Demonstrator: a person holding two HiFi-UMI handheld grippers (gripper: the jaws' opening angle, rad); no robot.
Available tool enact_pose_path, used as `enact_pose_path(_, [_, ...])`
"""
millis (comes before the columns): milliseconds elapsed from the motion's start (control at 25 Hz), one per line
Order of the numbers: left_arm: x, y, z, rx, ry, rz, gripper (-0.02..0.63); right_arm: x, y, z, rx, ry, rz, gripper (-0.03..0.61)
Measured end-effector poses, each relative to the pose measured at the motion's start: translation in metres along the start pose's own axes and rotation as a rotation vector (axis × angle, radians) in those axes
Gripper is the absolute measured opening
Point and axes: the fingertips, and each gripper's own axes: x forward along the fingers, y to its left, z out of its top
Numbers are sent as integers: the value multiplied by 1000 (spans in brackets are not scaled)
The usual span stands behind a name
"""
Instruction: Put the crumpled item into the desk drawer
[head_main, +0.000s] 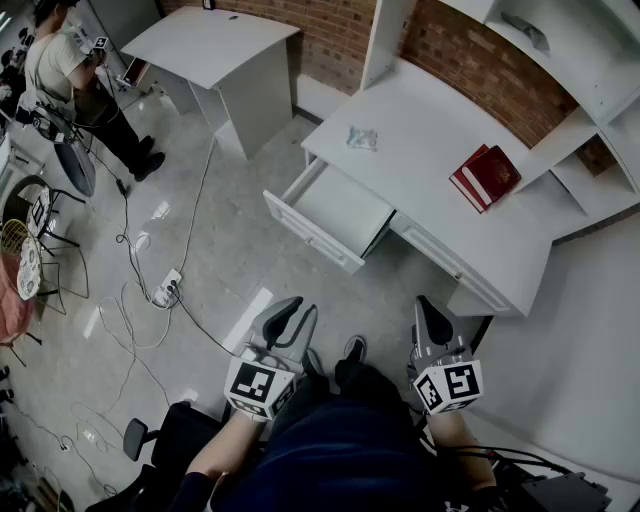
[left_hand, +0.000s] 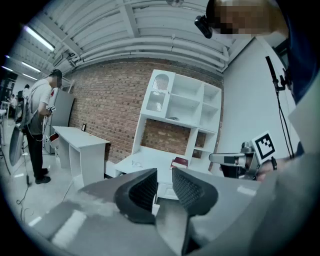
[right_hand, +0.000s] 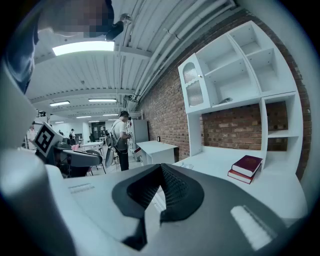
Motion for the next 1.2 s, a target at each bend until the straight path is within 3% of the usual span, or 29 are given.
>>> enact_pose_path(240, [-21,-26,20,15,-31,21,104,-20,4,4,-10,-9,26,0])
enact_pose_path(520, [-5,-42,29,46,-40,44,104,-21,-19,16,16,-57,53,2])
enact_pose_path(960, [17,-41,56,45,-81,219,104,-9,-80,28,-33,-76,121,3])
enact_pose_path(1200, [16,-24,47,45,-71,268,104,7,-97,26,-53,-56,127,3])
